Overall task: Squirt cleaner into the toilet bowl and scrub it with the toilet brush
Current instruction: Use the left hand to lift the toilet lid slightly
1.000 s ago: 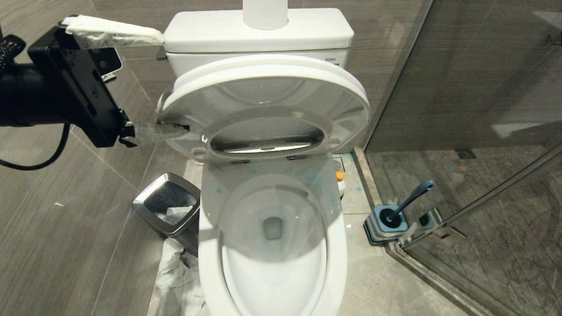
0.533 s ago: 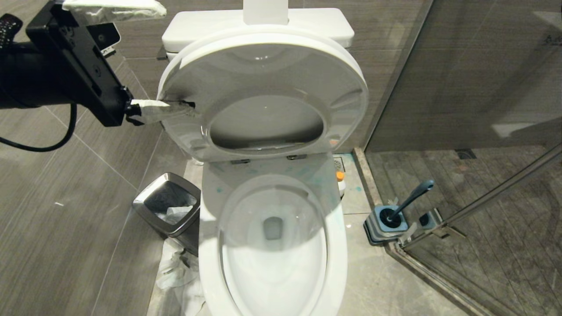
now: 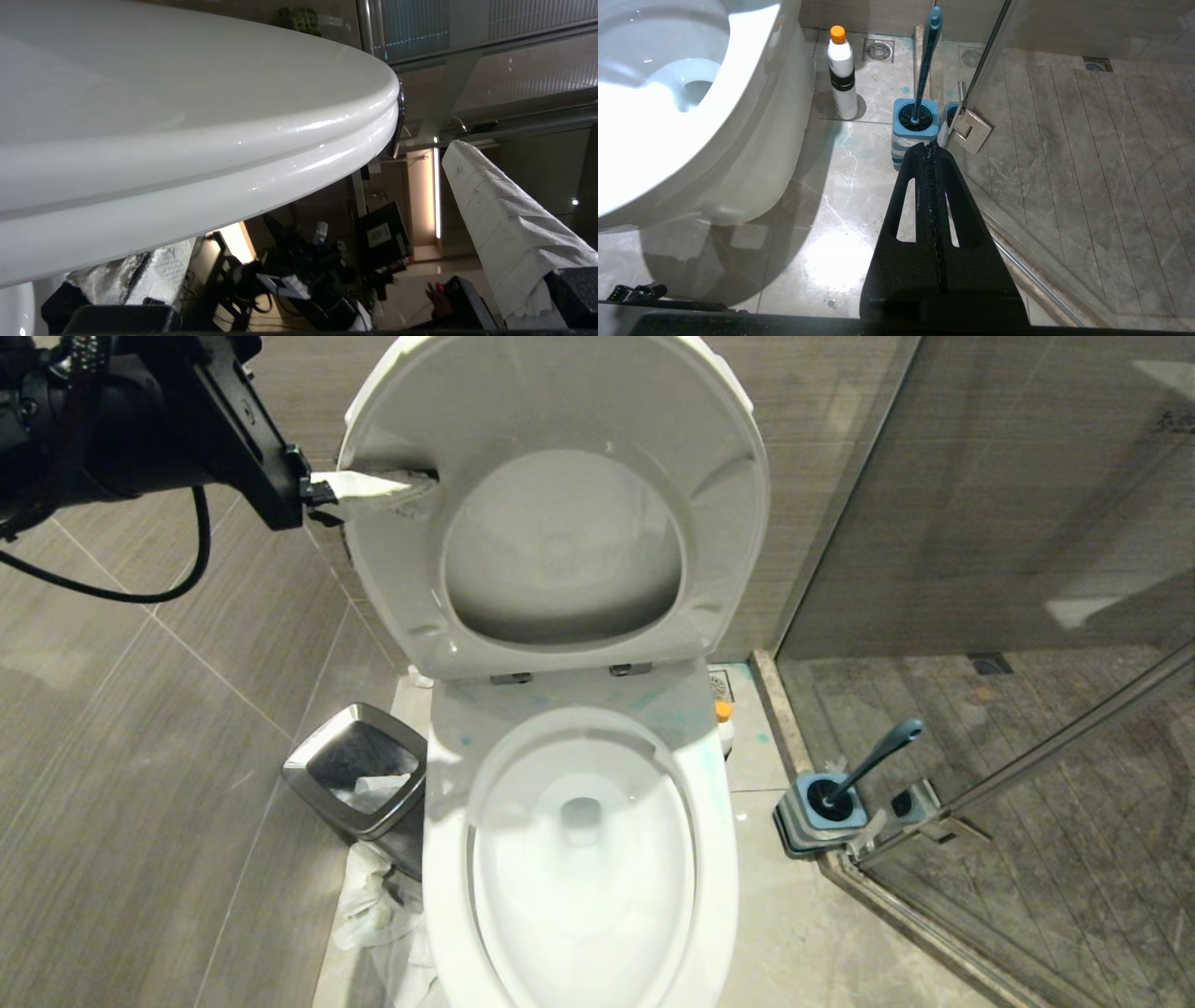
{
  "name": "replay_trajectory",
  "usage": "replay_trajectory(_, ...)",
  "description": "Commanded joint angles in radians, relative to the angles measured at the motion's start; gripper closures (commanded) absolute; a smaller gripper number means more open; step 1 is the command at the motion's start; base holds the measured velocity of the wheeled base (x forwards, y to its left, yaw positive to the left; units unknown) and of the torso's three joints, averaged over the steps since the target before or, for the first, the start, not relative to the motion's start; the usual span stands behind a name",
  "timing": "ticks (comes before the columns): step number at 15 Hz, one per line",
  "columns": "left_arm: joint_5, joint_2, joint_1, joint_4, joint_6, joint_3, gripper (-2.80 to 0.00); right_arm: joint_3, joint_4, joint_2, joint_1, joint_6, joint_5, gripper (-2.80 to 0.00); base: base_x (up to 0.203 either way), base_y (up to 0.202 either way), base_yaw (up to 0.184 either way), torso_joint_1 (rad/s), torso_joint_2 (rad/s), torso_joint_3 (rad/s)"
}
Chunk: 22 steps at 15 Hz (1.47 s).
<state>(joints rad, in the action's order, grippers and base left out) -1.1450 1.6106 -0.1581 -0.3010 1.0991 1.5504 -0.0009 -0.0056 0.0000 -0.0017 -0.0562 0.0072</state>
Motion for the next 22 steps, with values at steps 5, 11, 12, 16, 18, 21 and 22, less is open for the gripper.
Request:
replay_trajectory(5, 0.110, 0.079, -0.026, -0.090, -0.052, 0.100, -2.80, 0.001, -0.001, 0.002, 0.000, -0.001, 0.000, 0.00, 0.000, 0.000, 0.000, 0.000, 0.00, 0.000)
replay_trajectory(11, 0.289, 0.173, -0.024, -0.083, -0.264, 0.180, -2.80, -0.001, -0.001, 0.002, 0.000, -0.001, 0.001, 0.00, 0.000, 0.000, 0.000, 0.000, 0.00, 0.000)
replay_trajectory(12, 0.336, 0.191, -0.026, -0.083, -0.267, 0.213, -2.80, 0.001, -0.001, 0.002, 0.000, -0.001, 0.000, 0.00, 0.000, 0.000, 0.000, 0.000, 0.00, 0.000)
replay_trajectory(16, 0.433, 0.241, -0.026, -0.085, -0.269, 0.292, -2.80, 0.001, -0.001, 0.002, 0.002, -0.001, 0.000, 0.00, 0.000, 0.000, 0.000, 0.000, 0.00, 0.000)
replay_trajectory(18, 0.480, 0.250, -0.027, -0.085, -0.310, 0.295, -2.80, -0.001, -0.001, 0.002, 0.000, -0.001, 0.002, 0.00, 0.000, 0.000, 0.000, 0.000, 0.00, 0.000)
replay_trajectory(21, 0.567, 0.252, -0.056, -0.083, -0.360, 0.291, -2.80, -0.001, -0.001, 0.002, 0.000, -0.001, 0.000, 0.00, 0.000, 0.000, 0.000, 0.000, 0.00, 0.000)
replay_trajectory(22, 0.587, 0.245, -0.066, -0.083, -0.361, 0.290, -2.80, 0.001, -0.001, 0.002, 0.000, -0.001, 0.000, 0.00, 0.000, 0.000, 0.000, 0.000, 0.00, 0.000)
